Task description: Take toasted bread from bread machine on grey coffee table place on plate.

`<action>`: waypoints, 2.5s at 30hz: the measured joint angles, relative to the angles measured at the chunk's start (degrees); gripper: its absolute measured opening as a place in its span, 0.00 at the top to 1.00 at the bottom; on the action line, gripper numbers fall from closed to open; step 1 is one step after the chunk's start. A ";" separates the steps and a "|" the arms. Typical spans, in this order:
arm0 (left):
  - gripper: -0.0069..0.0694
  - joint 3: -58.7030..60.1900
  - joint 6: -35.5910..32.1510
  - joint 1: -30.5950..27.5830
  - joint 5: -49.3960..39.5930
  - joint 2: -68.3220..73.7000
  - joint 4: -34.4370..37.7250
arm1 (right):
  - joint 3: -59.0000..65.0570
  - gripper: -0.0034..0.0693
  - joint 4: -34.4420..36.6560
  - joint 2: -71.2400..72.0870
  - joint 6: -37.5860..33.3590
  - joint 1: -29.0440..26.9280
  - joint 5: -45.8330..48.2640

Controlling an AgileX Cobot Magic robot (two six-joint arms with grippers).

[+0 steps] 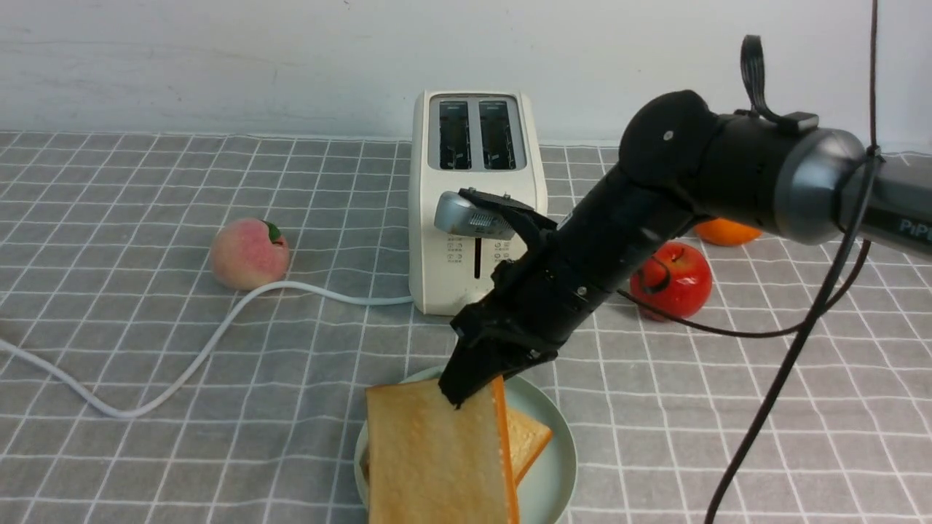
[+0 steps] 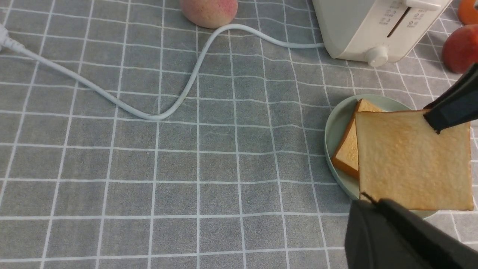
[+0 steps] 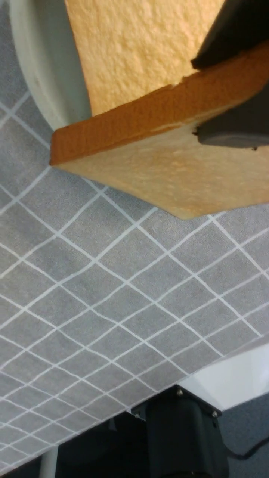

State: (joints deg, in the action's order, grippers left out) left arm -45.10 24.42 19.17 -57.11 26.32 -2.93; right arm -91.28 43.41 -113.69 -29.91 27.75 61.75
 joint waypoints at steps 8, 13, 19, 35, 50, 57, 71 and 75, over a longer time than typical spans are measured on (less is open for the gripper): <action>0.93 0.00 0.00 0.00 -0.18 0.00 0.00 | -1.89 0.40 -10.47 0.08 2.74 -0.29 -4.71; 0.93 0.00 0.00 0.00 -0.18 0.00 0.00 | -6.47 0.48 -21.95 5.01 14.64 -2.30 -4.40; 0.93 0.00 0.00 0.00 -0.19 0.00 0.00 | -8.11 0.84 -40.32 22.07 25.76 -3.20 -2.01; 0.93 0.00 0.05 0.00 11.88 0.14 0.00 | 36.83 0.96 -64.87 92.33 56.22 -3.41 -24.56; 0.93 0.00 0.15 0.00 19.46 4.03 1.67 | 54.32 0.95 -81.42 114.86 72.70 -3.41 -28.72; 0.93 0.00 0.15 0.00 19.29 4.03 1.62 | 54.45 0.94 -81.79 114.86 72.87 -3.41 -27.80; 0.91 0.00 0.15 0.00 18.79 4.03 1.56 | 54.45 0.92 -81.79 114.86 72.91 -3.41 -27.80; 0.91 0.46 -0.74 -0.30 18.46 2.87 1.28 | 54.45 0.91 -81.79 114.86 72.91 -3.41 -27.80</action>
State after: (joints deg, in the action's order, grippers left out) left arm -44.64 23.67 18.88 -38.65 29.19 -1.65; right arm -36.83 -38.39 1.16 43.00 24.34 33.95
